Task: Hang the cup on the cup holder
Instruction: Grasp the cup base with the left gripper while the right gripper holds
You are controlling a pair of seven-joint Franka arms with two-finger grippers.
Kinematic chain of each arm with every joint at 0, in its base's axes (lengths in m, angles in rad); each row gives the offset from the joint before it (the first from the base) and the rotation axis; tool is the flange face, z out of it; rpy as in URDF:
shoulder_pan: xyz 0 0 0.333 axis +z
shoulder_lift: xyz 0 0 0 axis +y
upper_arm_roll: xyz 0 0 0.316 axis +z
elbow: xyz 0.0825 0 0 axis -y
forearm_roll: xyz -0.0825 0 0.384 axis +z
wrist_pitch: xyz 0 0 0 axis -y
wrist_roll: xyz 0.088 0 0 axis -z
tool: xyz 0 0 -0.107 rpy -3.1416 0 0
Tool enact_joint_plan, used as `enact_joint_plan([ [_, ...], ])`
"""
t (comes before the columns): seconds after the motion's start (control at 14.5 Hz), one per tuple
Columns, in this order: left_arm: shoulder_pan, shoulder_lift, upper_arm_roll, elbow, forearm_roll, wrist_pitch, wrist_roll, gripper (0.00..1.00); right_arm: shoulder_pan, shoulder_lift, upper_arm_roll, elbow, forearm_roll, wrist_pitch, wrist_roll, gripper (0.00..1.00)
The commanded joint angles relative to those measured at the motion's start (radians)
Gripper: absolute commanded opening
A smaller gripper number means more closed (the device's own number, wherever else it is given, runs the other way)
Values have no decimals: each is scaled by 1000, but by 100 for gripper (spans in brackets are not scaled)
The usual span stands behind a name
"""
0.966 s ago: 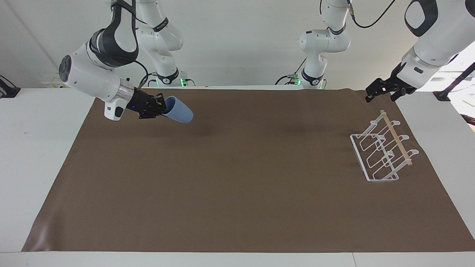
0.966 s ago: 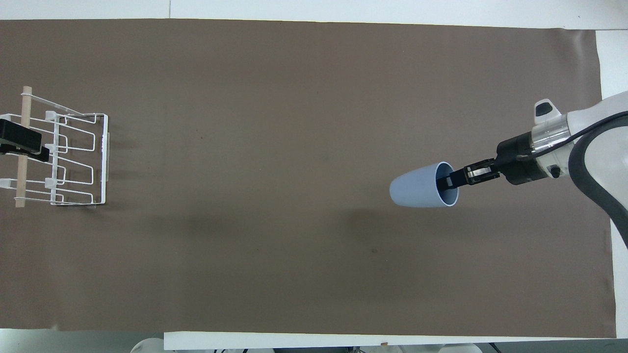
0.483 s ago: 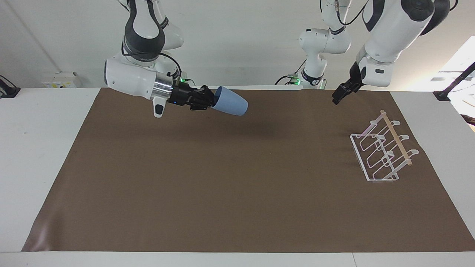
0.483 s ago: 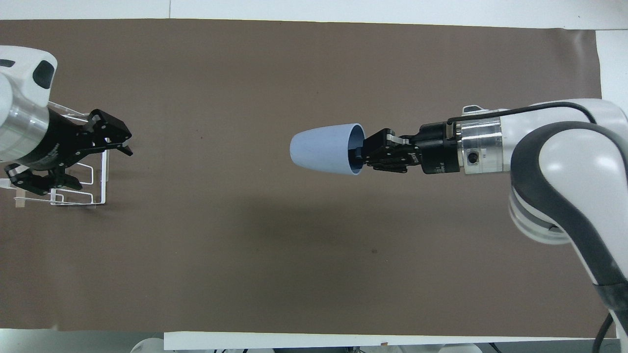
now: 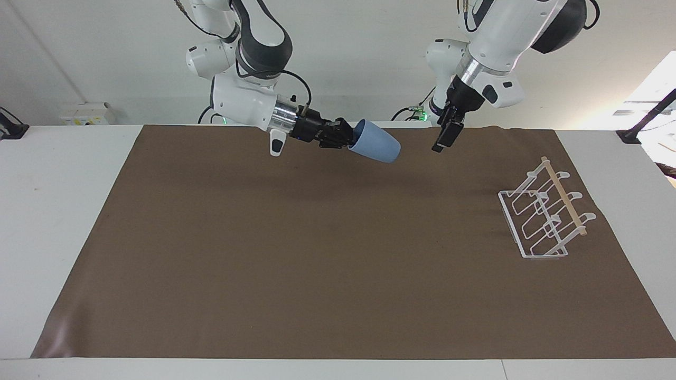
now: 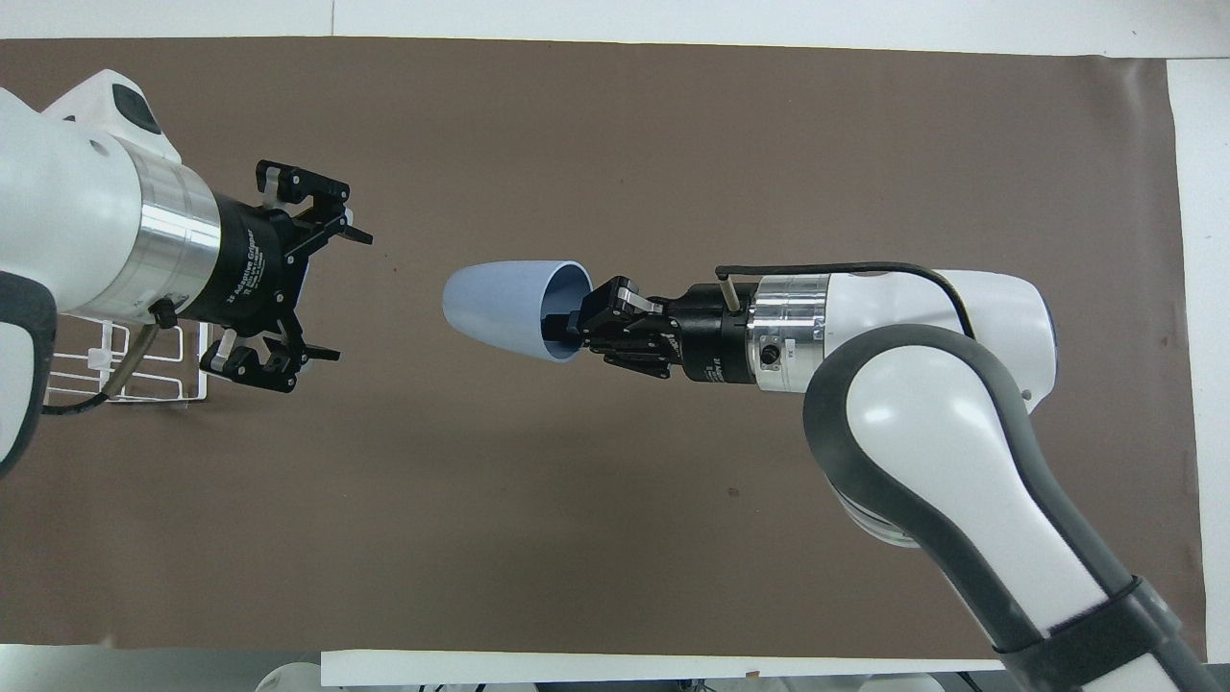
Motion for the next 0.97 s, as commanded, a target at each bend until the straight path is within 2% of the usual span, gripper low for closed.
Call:
enact_joint_plan([
  [0.0,-33,4,3,-9,-15,54,-159,100,-2,-9,-5,-10,23,7,9,0],
  [0.34,-131,-25,3,-89,-22,126,-165,100,9,-8,-5,-10,23,30,43,0],
  [0.9,-175,53,1,-93,-43,254,-165,100,21,-6,-5,-10,23,50,43,0],
])
